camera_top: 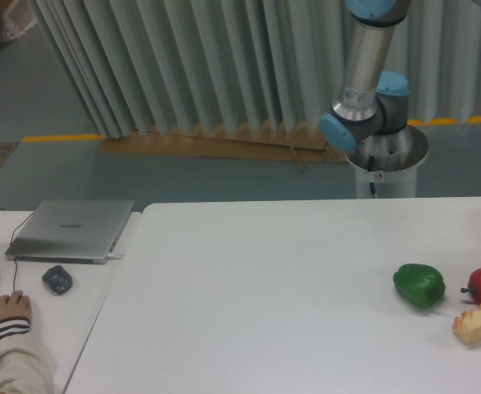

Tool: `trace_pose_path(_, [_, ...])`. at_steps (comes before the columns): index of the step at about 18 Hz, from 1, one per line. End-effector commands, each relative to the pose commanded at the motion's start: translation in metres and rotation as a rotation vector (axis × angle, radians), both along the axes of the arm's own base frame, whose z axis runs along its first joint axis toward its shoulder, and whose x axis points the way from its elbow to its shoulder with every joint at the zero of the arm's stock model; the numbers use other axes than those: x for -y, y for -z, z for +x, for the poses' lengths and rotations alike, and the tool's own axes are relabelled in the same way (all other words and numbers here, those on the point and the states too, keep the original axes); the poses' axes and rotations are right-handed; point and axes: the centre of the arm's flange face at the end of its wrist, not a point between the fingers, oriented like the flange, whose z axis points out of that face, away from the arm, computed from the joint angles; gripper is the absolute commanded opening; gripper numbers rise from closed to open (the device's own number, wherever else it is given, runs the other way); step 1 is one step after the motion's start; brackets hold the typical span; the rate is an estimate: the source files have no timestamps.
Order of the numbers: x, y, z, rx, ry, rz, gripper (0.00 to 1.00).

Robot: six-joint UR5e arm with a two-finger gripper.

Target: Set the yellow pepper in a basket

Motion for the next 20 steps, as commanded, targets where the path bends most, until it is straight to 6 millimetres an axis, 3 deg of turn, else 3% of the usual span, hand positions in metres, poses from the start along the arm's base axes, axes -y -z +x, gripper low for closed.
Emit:
trace_pose_path(6, [-0.001, 0.014, 0.001, 0.024, -0.001, -0.003, 0.99])
trace_pose_path(11, [0.004, 0.019, 0.000, 0.033, -0.007, 0.003, 1.00])
trace_pose_path(15, [0.006, -0.008, 0.000, -0.015, -0.014, 0.016, 1.00])
trace_pose_path(18, [0.012, -0.052, 0.010, -0.077, -0.018, 0.092, 1.00])
trace_pose_path(20, [0.011, -0.070, 0.019, -0.093, -0.013, 0.150, 1.00])
